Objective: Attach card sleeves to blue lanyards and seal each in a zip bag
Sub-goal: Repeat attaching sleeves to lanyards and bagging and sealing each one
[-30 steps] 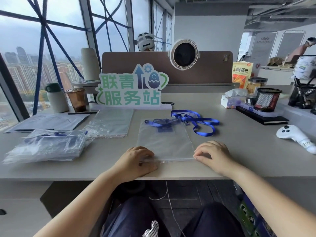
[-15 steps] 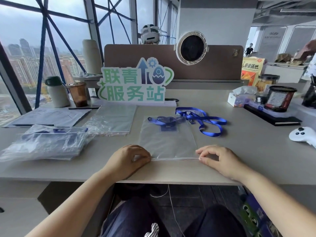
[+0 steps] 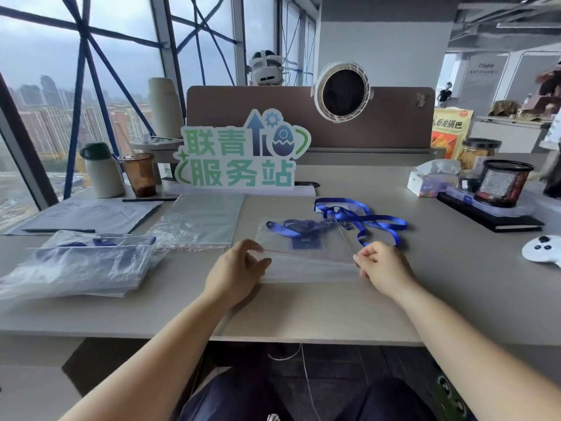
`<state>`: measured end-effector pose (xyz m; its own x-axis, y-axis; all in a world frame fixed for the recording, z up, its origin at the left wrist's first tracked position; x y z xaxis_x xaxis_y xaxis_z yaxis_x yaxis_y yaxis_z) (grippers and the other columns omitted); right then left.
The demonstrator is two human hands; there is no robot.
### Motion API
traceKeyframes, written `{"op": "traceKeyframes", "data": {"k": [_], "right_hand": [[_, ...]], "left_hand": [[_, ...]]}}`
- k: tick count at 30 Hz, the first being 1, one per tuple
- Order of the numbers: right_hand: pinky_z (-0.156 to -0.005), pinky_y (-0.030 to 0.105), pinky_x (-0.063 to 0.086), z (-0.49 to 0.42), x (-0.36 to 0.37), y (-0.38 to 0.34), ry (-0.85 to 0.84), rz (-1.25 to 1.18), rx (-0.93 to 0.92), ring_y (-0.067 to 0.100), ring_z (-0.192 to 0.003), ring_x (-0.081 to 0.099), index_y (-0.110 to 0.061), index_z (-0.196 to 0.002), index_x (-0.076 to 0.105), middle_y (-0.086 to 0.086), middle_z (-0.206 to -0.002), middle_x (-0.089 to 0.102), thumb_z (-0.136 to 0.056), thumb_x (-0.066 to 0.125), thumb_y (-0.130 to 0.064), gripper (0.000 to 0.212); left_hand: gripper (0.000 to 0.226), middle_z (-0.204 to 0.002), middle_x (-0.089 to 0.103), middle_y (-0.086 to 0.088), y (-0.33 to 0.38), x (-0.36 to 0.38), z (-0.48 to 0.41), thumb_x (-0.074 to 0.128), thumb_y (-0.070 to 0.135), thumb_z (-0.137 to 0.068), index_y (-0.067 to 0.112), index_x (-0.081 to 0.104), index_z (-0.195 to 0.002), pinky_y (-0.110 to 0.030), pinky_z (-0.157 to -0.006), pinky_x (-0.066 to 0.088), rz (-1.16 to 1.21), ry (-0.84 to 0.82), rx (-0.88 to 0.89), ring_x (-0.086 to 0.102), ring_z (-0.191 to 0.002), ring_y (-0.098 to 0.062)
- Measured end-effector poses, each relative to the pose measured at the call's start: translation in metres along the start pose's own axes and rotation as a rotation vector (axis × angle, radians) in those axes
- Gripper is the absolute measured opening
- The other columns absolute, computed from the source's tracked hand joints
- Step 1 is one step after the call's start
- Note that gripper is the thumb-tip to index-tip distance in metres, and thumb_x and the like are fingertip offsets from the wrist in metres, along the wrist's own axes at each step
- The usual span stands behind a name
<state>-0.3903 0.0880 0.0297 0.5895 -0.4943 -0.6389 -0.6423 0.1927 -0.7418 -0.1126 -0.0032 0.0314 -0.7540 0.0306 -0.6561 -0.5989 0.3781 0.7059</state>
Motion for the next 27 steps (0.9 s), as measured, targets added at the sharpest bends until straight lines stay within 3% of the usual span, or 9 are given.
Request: {"op": "traceKeyframes", "data": {"k": [3,6,8,11,15,18,20,24,27], "right_hand": [[-0.071,0.029,0.044,-0.010,-0.002,-0.001,0.087,0.181,0.029,0.019,-0.078,0.057,-0.020,-0.084,0.055,-0.009,-0.077,0.063,-0.087,0.061,-0.034,0.015],[-0.072,0.030,0.045,-0.006,-0.004,-0.024,0.118,0.130,-0.245,0.016,-0.077,0.057,-0.025,-0.078,0.056,-0.010,-0.078,0.062,-0.082,0.068,-0.029,0.014],[-0.080,0.029,0.046,-0.003,0.010,-0.029,-0.078,0.050,-0.393,0.009,-0.085,0.058,-0.030,-0.075,0.062,-0.012,-0.085,0.063,-0.075,0.076,-0.030,0.014],[-0.100,0.018,0.035,0.003,0.030,-0.016,-0.352,0.120,-0.390,-0.003,-0.110,0.050,-0.040,-0.090,0.067,-0.023,-0.113,0.057,-0.063,0.075,-0.055,0.032],[-0.113,0.025,0.024,0.002,0.031,-0.015,-0.334,0.308,-0.387,0.003,-0.129,0.036,-0.032,-0.126,0.056,-0.022,-0.135,0.045,-0.077,0.063,-0.057,0.055],[-0.112,0.026,0.023,-0.001,0.032,-0.019,-0.330,0.370,-0.381,0.004,-0.131,0.034,-0.032,-0.131,0.052,-0.021,-0.139,0.042,-0.081,0.059,-0.056,0.056],[-0.110,0.026,0.026,-0.003,0.030,-0.022,-0.310,0.383,-0.390,0.005,-0.128,0.039,-0.034,-0.126,0.056,-0.021,-0.137,0.047,-0.084,0.059,-0.051,0.045],[-0.102,0.030,0.034,-0.007,0.026,-0.028,-0.273,0.485,-0.446,0.011,-0.116,0.051,-0.033,-0.120,0.060,-0.015,-0.123,0.060,-0.088,0.054,-0.029,0.033],[-0.095,0.030,0.041,-0.012,0.021,-0.019,-0.260,0.426,-0.351,0.014,-0.106,0.055,-0.031,-0.113,0.062,-0.008,-0.110,0.064,-0.083,0.054,-0.019,0.034]], "left_hand": [[0.041,-0.097,0.061,0.012,0.002,0.000,-0.011,0.065,0.043,-0.082,0.030,0.047,-0.117,-0.030,-0.070,0.042,-0.161,0.046,-0.041,0.059,-0.090,-0.016],[0.040,-0.118,0.051,0.004,0.002,-0.003,-0.018,0.064,0.045,-0.082,0.029,0.048,-0.116,-0.035,-0.083,0.044,-0.321,0.081,0.001,0.054,-0.107,-0.022],[0.027,-0.120,0.048,0.002,0.002,-0.002,-0.022,0.062,0.045,-0.084,0.030,0.057,-0.107,-0.034,-0.089,0.040,-0.401,0.066,0.041,0.049,-0.111,-0.024],[0.023,-0.116,0.053,0.006,0.004,0.001,-0.025,0.056,0.050,-0.087,0.033,0.069,-0.097,-0.031,-0.091,0.037,-0.415,0.036,0.136,0.047,-0.111,-0.022],[0.066,-0.128,0.049,0.016,0.005,0.015,-0.018,0.033,0.083,-0.073,0.042,0.063,-0.113,-0.033,-0.102,0.028,-0.441,-0.154,0.203,0.037,-0.123,-0.016],[0.091,-0.140,0.041,0.017,0.004,0.023,-0.012,0.025,0.092,-0.058,0.042,0.048,-0.130,-0.035,-0.108,0.022,-0.529,-0.264,0.229,0.032,-0.132,-0.016],[0.083,-0.142,0.041,0.017,0.004,0.022,-0.014,0.038,0.087,-0.065,0.041,0.043,-0.134,-0.035,-0.108,0.023,-0.551,-0.278,0.205,0.033,-0.133,-0.016],[0.037,-0.126,0.056,0.011,0.016,0.014,-0.017,0.052,0.052,-0.085,0.041,0.049,-0.120,-0.031,-0.098,0.029,-0.540,-0.191,0.246,0.044,-0.123,-0.019],[0.031,-0.114,0.062,0.002,0.018,0.010,-0.017,0.051,0.040,-0.087,0.037,0.051,-0.118,-0.031,-0.094,0.031,-0.558,-0.155,0.257,0.049,-0.117,-0.023]]}}
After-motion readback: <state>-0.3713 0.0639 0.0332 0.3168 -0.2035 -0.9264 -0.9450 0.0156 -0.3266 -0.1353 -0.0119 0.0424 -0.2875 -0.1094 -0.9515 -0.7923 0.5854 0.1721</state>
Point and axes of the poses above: each hand's wrist, its own z-axis away from the middle knuckle, its own x-axis out of the palm, y = z × x, the point moved 8 cm from there along -z, towards the middle knuckle
